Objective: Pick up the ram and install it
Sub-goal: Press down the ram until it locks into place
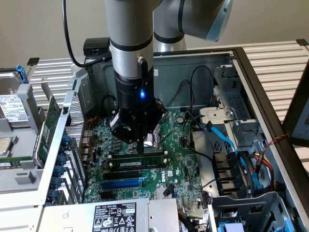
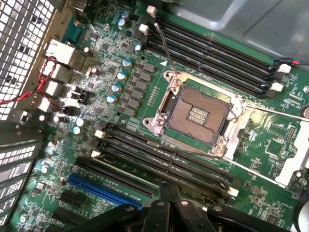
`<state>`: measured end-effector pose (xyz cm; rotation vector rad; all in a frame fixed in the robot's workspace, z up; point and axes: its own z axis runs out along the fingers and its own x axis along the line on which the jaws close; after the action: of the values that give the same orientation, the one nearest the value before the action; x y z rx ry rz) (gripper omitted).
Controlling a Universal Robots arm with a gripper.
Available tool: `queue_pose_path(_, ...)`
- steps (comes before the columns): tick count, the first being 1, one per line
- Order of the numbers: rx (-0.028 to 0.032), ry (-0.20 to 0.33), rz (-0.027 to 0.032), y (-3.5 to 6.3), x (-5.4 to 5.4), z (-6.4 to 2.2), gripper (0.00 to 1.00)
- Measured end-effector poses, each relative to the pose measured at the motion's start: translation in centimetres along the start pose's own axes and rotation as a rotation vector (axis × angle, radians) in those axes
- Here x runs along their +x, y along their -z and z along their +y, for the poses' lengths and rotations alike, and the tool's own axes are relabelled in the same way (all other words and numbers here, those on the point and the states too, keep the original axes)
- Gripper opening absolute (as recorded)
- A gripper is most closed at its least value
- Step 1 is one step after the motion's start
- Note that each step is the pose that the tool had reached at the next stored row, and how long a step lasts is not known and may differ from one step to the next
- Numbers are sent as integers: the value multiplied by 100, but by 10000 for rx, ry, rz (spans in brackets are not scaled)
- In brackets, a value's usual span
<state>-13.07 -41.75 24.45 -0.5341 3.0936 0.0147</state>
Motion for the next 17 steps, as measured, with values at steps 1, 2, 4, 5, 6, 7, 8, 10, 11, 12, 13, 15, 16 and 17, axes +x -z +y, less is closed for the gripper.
queue_pose_path(1, 14, -127, 4, -1, 0, 0, 11)
queue_pose_path(2, 26, -244, 7, -2, 0, 0, 11)
queue_pose_path(4, 53, -475, 14, -3, 0, 0, 11)
queue_pose_path(5, 66, -591, 17, -4, 0, 0, 11)
queue_pose_path(6, 79, -710, 21, -5, 0, 0, 11)
queue_pose_path(7, 92, -827, 24, -6, 0, 0, 11)
queue_pose_path(8, 104, -938, 27, -7, 0, 0, 11)
queue_pose_path(10, 133, -1179, 35, -9, 0, 0, 11)
queue_pose_path(11, 148, -1292, 38, -10, 0, 0, 11)
queue_pose_path(12, 162, -1402, 42, -10, 0, 0, 11)
queue_pose_path(13, 179, -1526, 47, -12, 0, 0, 11)
queue_pose_path(15, 210, -1752, 55, -13, 0, 0, 11)
queue_pose_path(16, 225, -1866, 60, -14, 0, 0, 11)
queue_pose_path(17, 240, -1975, 64, -15, 0, 0, 11)
